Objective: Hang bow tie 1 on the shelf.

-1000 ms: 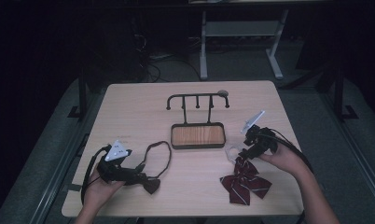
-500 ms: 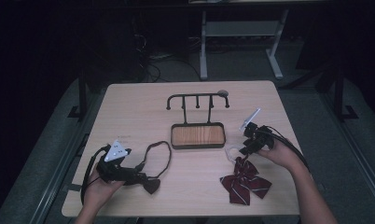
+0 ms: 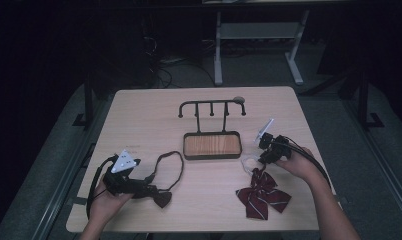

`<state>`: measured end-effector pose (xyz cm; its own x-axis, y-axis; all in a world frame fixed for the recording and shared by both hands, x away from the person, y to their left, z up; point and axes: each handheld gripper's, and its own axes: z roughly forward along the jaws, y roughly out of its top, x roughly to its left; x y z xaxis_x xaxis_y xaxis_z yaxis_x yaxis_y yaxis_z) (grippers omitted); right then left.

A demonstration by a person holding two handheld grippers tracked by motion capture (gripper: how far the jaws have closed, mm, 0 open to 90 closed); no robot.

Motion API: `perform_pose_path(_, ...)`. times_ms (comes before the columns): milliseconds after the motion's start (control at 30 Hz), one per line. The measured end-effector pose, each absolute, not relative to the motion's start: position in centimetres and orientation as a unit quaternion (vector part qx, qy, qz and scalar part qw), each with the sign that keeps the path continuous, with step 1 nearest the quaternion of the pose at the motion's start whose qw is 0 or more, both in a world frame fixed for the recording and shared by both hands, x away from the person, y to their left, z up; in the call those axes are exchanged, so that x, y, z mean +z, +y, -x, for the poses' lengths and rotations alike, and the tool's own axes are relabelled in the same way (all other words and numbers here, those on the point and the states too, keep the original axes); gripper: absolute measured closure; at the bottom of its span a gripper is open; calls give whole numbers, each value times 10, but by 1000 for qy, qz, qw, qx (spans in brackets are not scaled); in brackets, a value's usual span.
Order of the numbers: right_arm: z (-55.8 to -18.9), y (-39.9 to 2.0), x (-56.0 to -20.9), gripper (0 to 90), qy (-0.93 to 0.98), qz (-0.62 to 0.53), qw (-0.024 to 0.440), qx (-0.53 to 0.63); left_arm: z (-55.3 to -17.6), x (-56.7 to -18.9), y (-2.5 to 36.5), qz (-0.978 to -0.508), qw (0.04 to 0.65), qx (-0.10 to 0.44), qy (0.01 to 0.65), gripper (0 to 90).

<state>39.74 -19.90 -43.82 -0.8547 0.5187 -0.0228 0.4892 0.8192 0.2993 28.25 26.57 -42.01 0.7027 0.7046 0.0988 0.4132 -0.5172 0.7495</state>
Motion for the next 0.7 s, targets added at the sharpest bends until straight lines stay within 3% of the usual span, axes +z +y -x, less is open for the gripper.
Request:
perform_pose_path(233,-397,-197,-440,770,954,-258,51,141,-282,-420,266,-848,364,198,330,241)
perform_pose_path(367,-396,-194,-440,810,956,-255,48,136,-283,-421,266,-848,364,198,329,241)
perform_pose_path(400,-396,-193,-440,855,956,-255,49,133,-283,-420,266,-848,365,201,328,241)
perform_pose_path(700,-394,-195,-430,869,954,-259,32,147,-282,-420,266,-848,365,201,327,242)
